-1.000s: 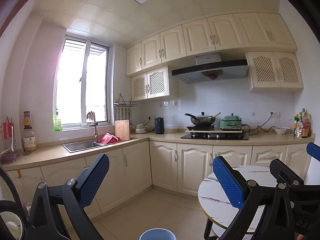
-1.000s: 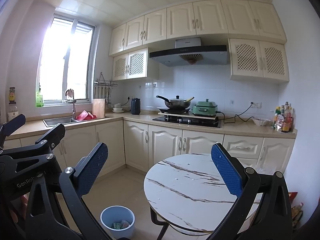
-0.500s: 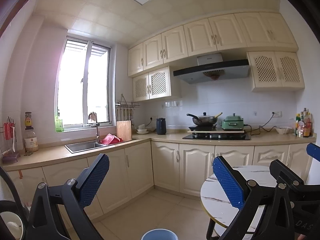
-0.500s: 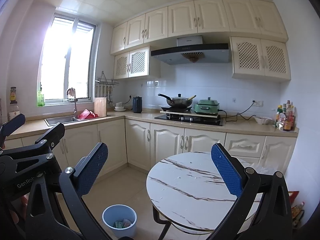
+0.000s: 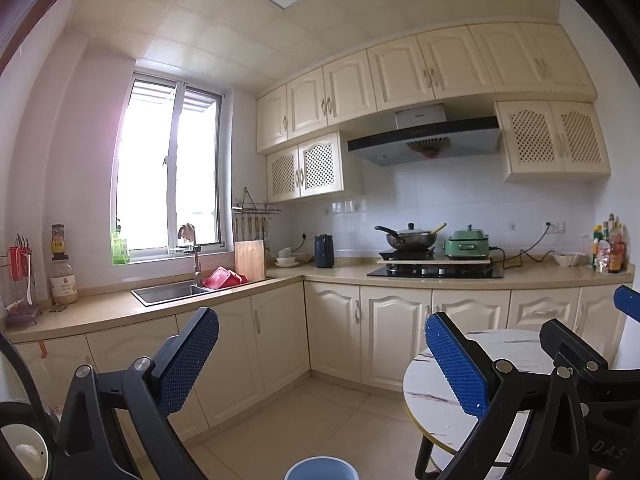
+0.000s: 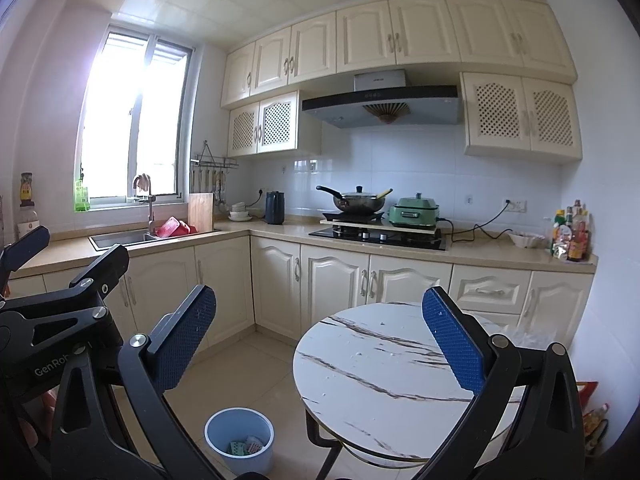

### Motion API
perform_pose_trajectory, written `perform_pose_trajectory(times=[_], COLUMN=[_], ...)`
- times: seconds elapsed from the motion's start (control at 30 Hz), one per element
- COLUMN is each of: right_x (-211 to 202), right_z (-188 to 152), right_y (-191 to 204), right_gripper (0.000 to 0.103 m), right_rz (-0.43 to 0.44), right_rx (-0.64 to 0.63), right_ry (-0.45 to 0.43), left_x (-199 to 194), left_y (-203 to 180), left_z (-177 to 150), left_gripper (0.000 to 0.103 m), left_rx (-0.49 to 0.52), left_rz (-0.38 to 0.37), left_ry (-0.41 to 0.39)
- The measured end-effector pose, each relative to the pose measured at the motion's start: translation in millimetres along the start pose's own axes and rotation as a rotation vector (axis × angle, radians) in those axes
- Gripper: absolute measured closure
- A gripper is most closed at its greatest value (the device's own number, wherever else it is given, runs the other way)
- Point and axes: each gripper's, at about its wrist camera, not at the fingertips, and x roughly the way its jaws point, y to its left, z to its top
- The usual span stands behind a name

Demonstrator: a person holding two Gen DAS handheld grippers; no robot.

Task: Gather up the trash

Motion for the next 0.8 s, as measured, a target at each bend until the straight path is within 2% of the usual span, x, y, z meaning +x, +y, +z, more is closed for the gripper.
perform_pose_trajectory(times=[0.8], right_x=[1], right_z=[-1], right_y=[0], right_gripper=[0.000], right_rz=[0.001], right_rx=[-0.002], right_ry=[0.005], left_x=[14], left_y=[22], left_z=[-1], left_gripper=[0.001], left_rx=[0.003], left_rz=[-0.005], left_ry=[0.004])
